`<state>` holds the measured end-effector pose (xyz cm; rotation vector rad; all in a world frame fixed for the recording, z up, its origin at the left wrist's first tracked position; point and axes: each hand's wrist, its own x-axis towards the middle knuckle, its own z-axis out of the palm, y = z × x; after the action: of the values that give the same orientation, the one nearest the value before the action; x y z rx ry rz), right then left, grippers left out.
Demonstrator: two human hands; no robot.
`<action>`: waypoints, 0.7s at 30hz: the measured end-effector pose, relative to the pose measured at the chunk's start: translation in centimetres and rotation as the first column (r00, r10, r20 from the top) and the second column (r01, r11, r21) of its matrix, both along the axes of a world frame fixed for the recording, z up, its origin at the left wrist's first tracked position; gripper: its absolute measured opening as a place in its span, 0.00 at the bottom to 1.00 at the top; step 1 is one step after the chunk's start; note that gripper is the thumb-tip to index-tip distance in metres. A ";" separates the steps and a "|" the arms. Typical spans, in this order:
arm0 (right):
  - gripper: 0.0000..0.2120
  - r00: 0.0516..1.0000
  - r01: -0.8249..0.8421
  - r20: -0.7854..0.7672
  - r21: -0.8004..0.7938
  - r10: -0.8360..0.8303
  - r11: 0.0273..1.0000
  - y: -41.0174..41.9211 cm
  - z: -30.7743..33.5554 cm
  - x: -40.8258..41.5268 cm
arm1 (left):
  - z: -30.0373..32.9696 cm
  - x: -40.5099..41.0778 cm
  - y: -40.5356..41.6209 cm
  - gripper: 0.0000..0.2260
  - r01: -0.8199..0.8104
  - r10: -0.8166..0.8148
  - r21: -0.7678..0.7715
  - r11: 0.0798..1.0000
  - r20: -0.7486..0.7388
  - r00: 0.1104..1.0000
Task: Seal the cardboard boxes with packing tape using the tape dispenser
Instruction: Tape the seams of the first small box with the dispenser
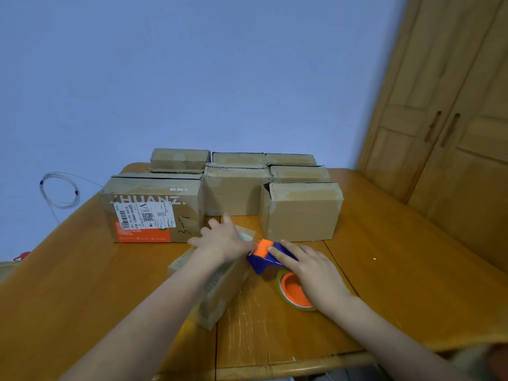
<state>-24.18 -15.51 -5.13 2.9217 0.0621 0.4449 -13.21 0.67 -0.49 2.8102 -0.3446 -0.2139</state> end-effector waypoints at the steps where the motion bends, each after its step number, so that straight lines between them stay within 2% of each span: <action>1: 0.37 0.999 -0.027 -0.017 -0.002 0.027 1.000 0.0 0.5 0.0 | -0.2 -0.1 -0.2 0.48 -0.007 0.007 0.011 1.000 0.037 0.999; 3: 0.32 0.996 -0.052 -0.081 -0.047 0.048 0.998 -0.3 1.6 0.2 | -0.5 -0.3 -0.3 0.47 -0.015 0.014 0.013 1.000 0.101 0.995; 6: 0.28 0.993 -0.093 -0.091 -0.123 0.082 0.988 -0.1 3.5 1.0 | -0.9 -0.3 -0.1 0.47 -0.020 0.022 -0.020 1.000 0.143 0.990; 13: 0.27 0.987 -0.107 -0.152 -0.328 0.060 0.939 1.2 6.1 1.7 | -1.0 -0.3 -0.1 0.46 -0.011 0.017 -0.043 0.999 0.153 0.988; 19: 0.20 0.983 -0.084 -0.185 -0.530 -0.019 0.844 3.4 8.0 1.6 | -0.9 -0.4 -0.1 0.46 -0.008 0.016 -0.052 0.999 0.159 0.987; 21: 0.19 0.975 -0.144 -0.221 -0.590 0.012 0.795 4.5 7.6 1.7 | -0.8 -0.5 -0.1 0.45 -0.001 0.009 -0.053 0.999 0.154 0.988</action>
<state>-22.51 -11.04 2.51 2.3159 0.2990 0.0926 -13.70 0.58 -1.27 2.7817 -0.3723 0.0135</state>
